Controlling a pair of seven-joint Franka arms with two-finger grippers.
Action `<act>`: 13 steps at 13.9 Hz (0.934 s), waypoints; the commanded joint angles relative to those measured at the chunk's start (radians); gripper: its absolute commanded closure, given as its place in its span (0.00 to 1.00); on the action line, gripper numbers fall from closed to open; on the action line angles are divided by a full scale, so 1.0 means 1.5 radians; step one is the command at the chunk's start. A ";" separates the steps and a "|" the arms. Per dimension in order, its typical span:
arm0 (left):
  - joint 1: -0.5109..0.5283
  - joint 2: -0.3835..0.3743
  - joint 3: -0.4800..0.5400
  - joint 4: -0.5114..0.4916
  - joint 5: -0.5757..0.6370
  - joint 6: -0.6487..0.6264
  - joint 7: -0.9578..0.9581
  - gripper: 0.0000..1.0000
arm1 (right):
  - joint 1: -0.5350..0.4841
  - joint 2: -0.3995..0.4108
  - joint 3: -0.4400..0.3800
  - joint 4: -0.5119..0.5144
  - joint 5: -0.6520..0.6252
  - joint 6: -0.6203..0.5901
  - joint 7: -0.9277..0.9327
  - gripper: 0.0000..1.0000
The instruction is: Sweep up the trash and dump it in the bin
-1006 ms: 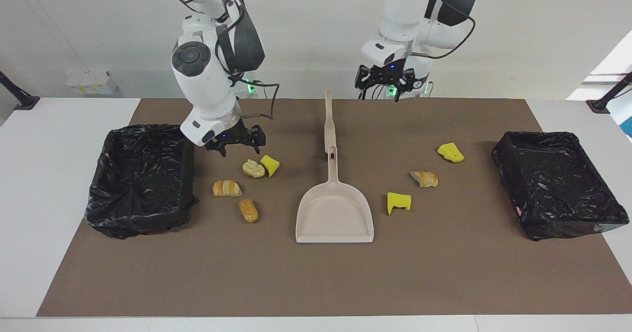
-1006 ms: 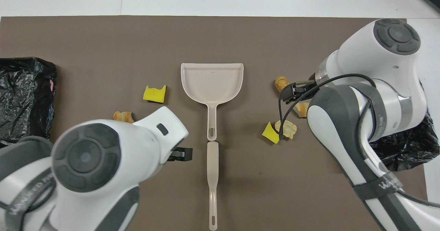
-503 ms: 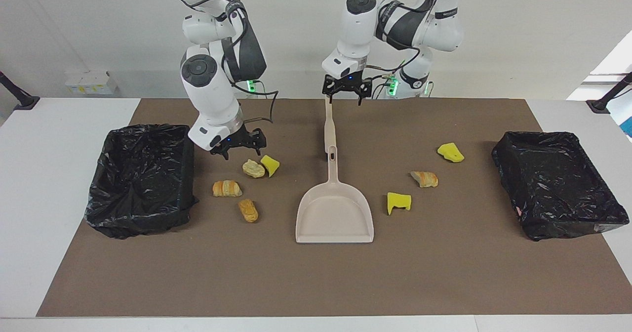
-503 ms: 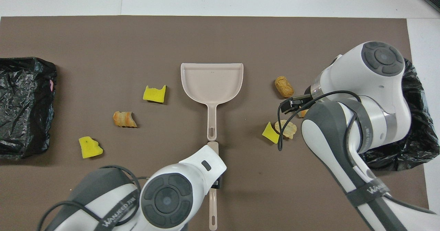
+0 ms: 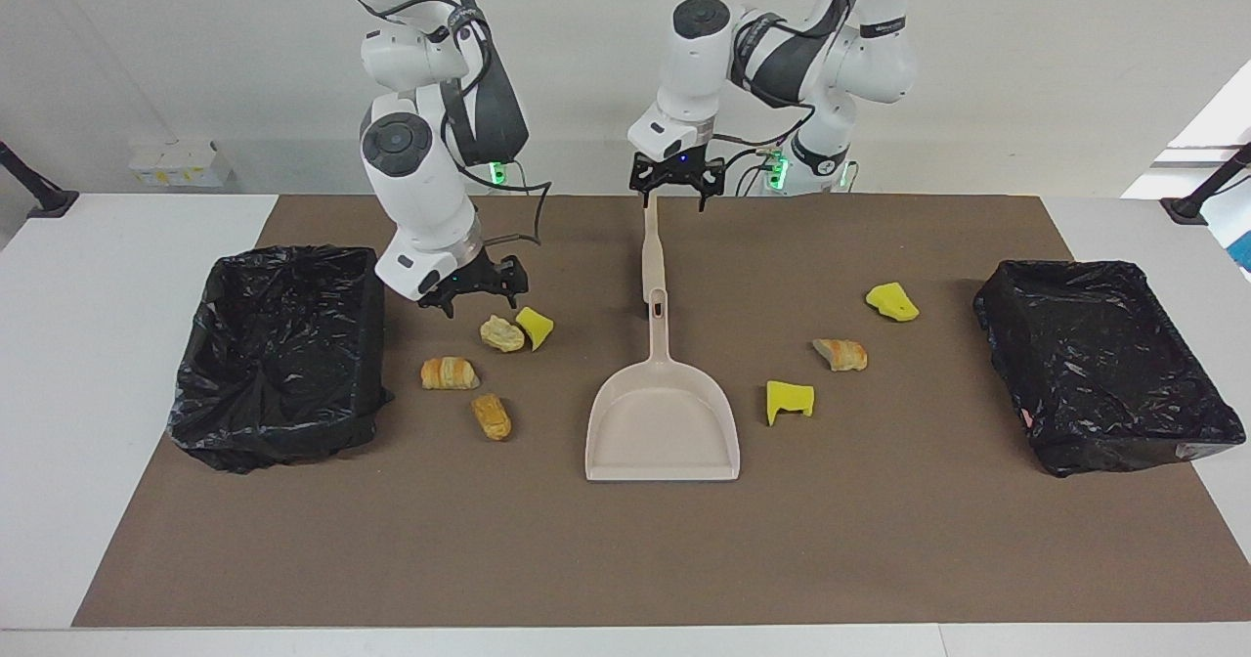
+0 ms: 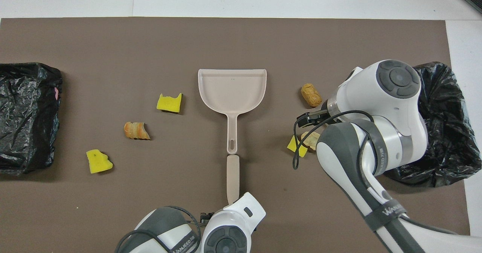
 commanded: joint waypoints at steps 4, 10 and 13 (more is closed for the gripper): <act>-0.024 0.006 0.010 -0.021 -0.017 0.025 0.006 0.14 | -0.005 -0.016 0.000 -0.024 0.011 0.010 -0.013 0.00; -0.029 0.012 0.011 -0.012 -0.018 0.020 0.003 0.86 | -0.005 -0.019 0.000 -0.027 0.011 0.010 -0.012 0.00; -0.025 0.010 0.012 -0.009 -0.018 0.009 0.003 1.00 | -0.005 -0.019 0.000 -0.027 0.010 0.009 -0.016 0.00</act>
